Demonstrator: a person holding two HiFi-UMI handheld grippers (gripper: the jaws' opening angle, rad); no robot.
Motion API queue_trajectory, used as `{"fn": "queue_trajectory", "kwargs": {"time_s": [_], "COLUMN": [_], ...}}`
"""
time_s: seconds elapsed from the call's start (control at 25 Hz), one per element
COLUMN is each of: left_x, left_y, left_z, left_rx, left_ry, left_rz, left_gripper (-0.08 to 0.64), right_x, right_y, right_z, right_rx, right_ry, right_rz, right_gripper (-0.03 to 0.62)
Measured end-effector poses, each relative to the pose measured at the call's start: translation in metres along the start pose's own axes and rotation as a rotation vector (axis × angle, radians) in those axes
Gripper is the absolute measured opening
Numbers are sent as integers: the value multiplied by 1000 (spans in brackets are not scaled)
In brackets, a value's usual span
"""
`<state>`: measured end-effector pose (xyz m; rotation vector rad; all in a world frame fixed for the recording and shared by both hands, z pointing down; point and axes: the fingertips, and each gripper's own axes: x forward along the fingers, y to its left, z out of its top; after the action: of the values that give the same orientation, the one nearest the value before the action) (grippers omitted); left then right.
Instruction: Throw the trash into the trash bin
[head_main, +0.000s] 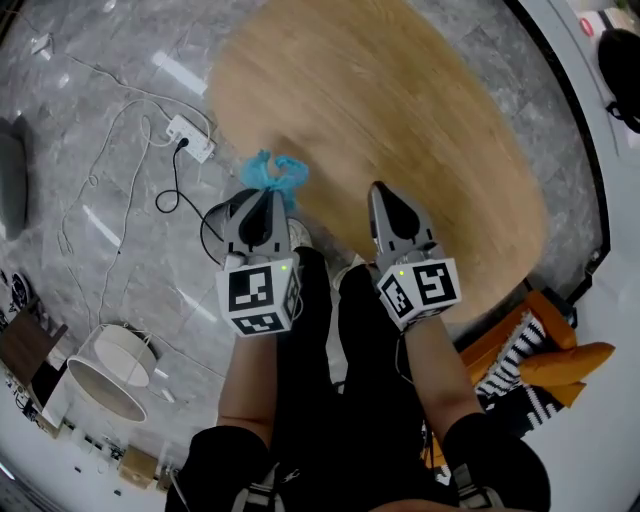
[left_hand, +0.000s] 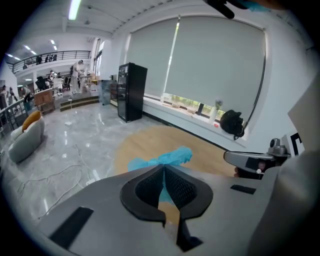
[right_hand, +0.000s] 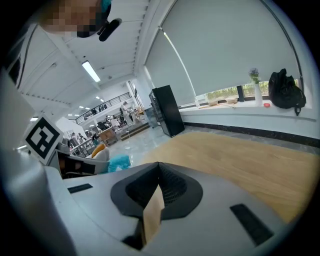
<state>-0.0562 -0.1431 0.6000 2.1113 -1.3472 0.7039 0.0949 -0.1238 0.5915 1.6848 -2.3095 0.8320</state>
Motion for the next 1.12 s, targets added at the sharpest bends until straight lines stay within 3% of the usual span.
{"fn": "queue_trajectory", "kwargs": {"time_s": [0.32, 0.64, 0.84, 1.12], "left_x": [-35, -73, -87, -63], "left_y": [80, 175, 196, 205], "left_z": [-41, -142, -205, -300], "left_rx": [-137, -302, -423, -488], "left_ry": [3, 87, 135, 282], "left_rz": [128, 269, 309, 305], "left_gripper": [15, 16, 16, 17], "right_x": [33, 84, 87, 93], "right_y": [72, 184, 234, 274], "right_z": [-12, -68, -119, -143], "right_rx": [-67, -161, -205, -233], "right_ry": [65, 190, 299, 360], "right_rz": [133, 339, 435, 491], "right_gripper": [11, 11, 12, 11]}}
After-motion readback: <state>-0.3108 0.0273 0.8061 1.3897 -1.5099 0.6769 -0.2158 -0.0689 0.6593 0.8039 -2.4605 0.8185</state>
